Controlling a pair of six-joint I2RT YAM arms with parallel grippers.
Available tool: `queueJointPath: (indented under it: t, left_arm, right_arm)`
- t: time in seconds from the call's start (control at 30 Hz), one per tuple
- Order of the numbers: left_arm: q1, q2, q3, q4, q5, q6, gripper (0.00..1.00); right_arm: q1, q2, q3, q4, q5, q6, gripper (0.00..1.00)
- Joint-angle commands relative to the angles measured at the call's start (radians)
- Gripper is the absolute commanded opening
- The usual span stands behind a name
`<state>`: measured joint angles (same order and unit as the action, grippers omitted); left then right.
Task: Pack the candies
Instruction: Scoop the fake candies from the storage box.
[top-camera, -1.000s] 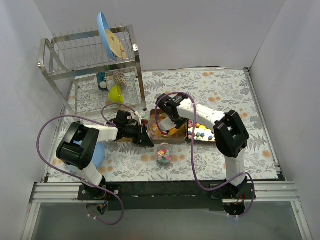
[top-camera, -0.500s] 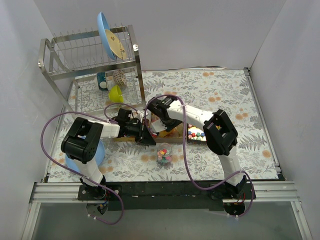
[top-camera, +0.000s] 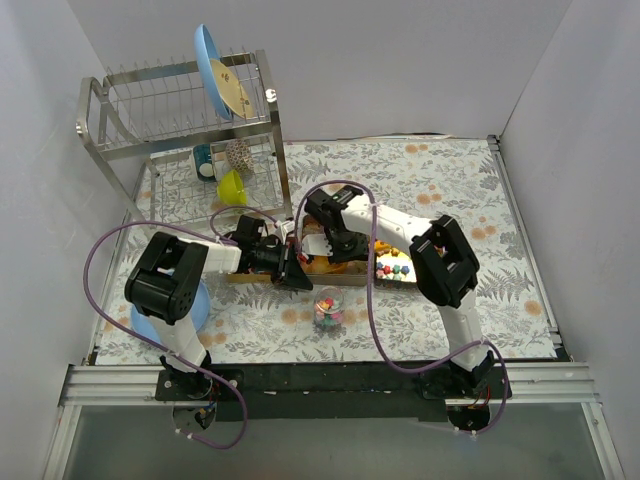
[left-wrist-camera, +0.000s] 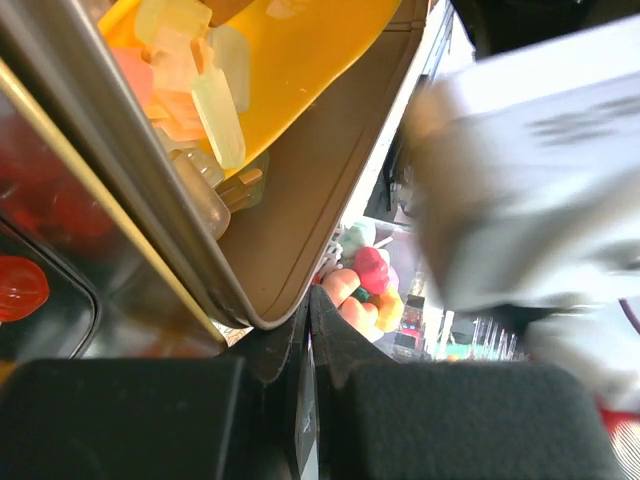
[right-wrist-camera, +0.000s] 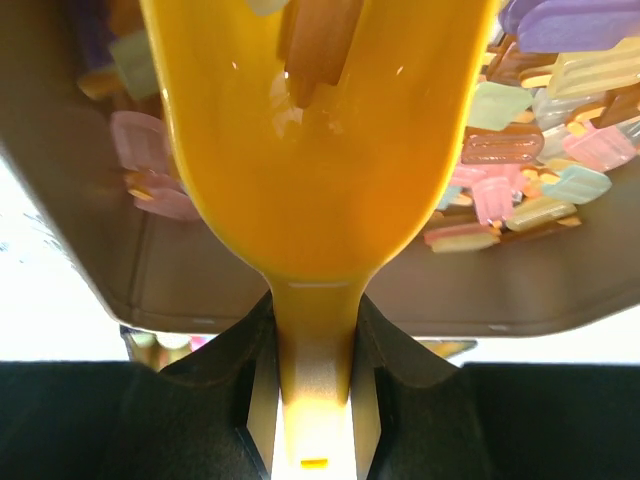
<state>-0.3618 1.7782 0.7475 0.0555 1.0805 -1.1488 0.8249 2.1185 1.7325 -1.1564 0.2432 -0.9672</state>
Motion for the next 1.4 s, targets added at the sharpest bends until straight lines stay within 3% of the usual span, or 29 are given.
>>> queueJointPath:
  t: [0.0,0.2,0.33,0.43,0.63,0.87,1.37]
  left_arm:
    - [-0.005,0.01,0.061,-0.046,-0.106,0.086,0.0]
    - [-0.005,-0.048,0.162,-0.242,-0.093,0.193,0.07]
    - [0.009,-0.124,0.259,-0.477,-0.208,0.264,0.08]
    - [0.041,-0.2,0.295,-0.684,-0.232,0.351,0.13]
    - [0.132,-0.307,0.303,-0.867,-0.245,0.501,0.14]
    - [0.173,-0.359,0.332,-0.875,-0.251,0.569,0.15]
    - [0.236,-0.275,0.391,-0.882,-0.312,0.604,0.18]
  right_arm:
    - [-0.009,-0.083,-0.132,0.163,-0.309,-0.014,0.01]
    - [-0.052,-0.157,-0.195,0.242,-0.424,-0.041,0.01]
    - [-0.056,-0.176,-0.223,0.276,-0.472,-0.024,0.01]
    - [-0.064,-0.209,-0.275,0.333,-0.479,-0.028,0.01]
    - [-0.093,-0.245,-0.324,0.389,-0.472,-0.042,0.01]
    - [-0.156,-0.281,-0.366,0.46,-0.516,-0.008,0.01]
    - [-0.227,-0.354,-0.412,0.509,-0.614,0.008,0.01]
